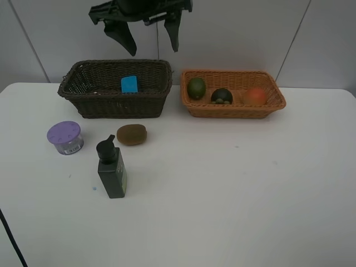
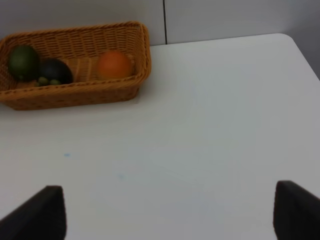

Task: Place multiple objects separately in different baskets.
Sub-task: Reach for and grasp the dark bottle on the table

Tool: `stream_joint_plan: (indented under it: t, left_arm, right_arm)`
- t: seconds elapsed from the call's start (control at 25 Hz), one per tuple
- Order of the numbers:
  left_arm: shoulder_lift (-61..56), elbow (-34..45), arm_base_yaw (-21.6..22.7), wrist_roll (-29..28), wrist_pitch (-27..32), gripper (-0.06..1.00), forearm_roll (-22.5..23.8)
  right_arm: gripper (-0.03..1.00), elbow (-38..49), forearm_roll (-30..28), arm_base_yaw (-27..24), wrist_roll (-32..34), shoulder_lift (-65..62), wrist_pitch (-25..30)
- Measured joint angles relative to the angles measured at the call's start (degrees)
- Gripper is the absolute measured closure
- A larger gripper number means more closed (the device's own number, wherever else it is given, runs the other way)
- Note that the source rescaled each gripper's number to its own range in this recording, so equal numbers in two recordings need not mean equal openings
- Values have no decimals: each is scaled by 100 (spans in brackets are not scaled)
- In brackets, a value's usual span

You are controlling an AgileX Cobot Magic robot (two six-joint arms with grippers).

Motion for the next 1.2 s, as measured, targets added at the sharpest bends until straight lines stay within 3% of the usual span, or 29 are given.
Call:
stream_joint_plan:
  t: [0.4,0.76,1.2]
  left_arm:
    - [-429,771,-751,-471,4,-6,-116]
    - [-1541,2660,-769,-1177,-6,-6,-6]
    - [-1691,3791,-769,-1542,4,-6,223]
  right_arm:
    - [-3,0,0,0,0,0,0]
    - [-3,0,0,0,0,0,0]
    - [-3,0,0,0,0,0,0]
